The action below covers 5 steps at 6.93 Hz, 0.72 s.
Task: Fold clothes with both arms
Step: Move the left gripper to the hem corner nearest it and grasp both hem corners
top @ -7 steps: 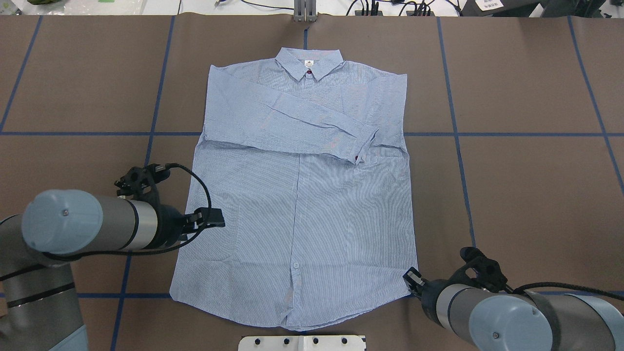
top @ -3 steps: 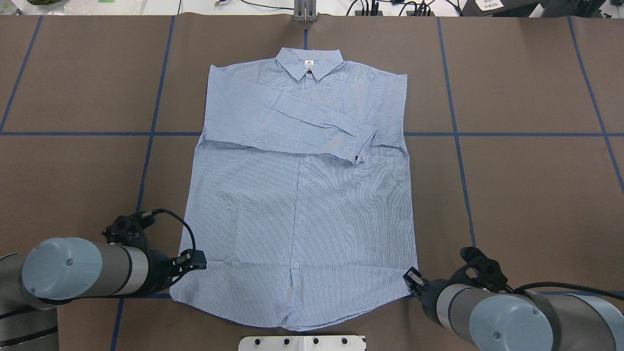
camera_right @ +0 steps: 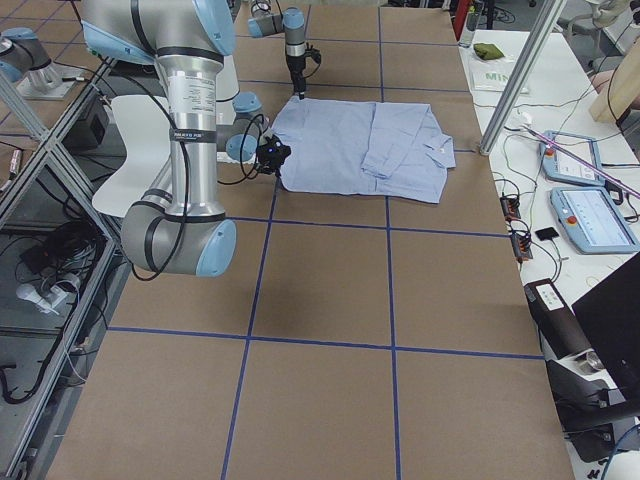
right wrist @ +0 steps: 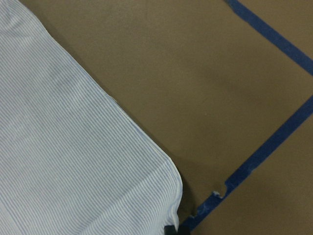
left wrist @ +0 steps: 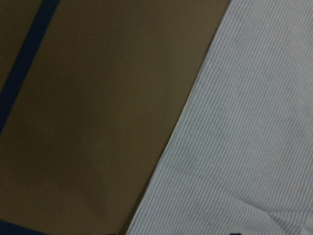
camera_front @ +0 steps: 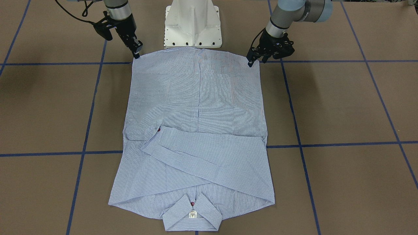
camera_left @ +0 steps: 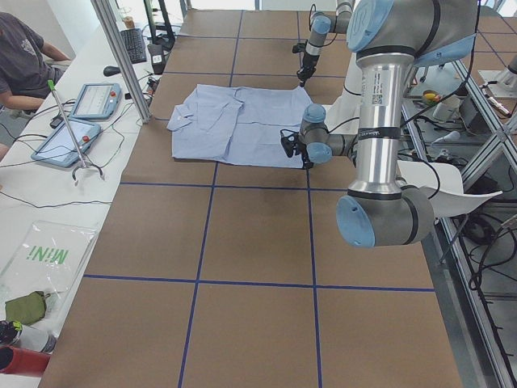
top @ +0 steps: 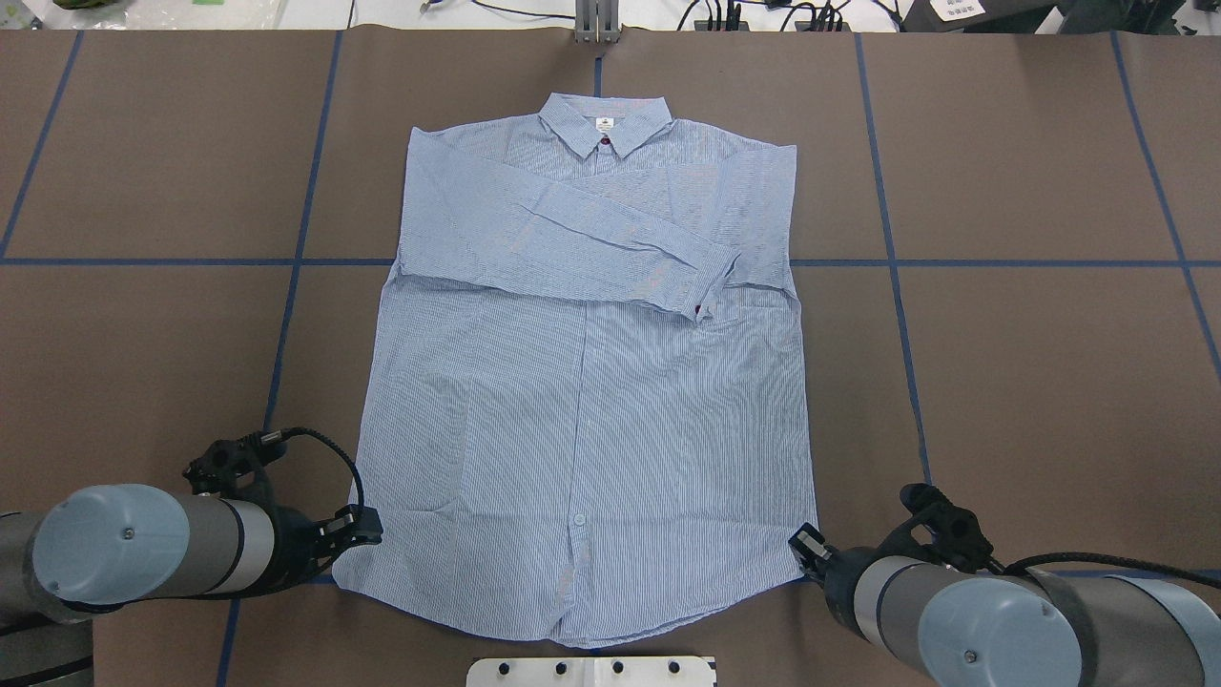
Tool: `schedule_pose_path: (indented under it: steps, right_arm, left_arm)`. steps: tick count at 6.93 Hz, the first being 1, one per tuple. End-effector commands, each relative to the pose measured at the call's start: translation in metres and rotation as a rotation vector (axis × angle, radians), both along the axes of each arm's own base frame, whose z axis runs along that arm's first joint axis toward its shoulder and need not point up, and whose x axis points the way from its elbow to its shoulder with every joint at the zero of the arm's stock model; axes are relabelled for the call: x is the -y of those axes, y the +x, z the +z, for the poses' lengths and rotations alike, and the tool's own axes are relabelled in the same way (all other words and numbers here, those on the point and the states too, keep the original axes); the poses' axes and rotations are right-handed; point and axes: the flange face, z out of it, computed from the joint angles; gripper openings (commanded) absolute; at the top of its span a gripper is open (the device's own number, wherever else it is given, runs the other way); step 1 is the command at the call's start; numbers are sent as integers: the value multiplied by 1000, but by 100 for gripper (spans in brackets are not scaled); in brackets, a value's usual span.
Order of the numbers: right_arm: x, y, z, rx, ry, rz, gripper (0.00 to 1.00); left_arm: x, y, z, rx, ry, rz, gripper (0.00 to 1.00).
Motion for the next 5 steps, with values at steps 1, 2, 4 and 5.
schedule_pose_path:
  steps: [1, 2, 4, 5]
  right_arm:
    - [0, 0, 0, 0, 0, 1, 0]
    - [0, 0, 1, -2, 0, 1, 0]
    - [0, 0, 1, -2, 0, 1, 0]
    - [0, 0, 0, 0, 0, 1, 0]
  left_arm:
    - [-8, 4, 4, 7, -13, 9, 74]
    - [-9, 4, 4, 7, -13, 11, 71]
    - [-10, 5, 4, 7, -14, 13, 66]
    - [-10, 5, 5, 8, -19, 10, 51]
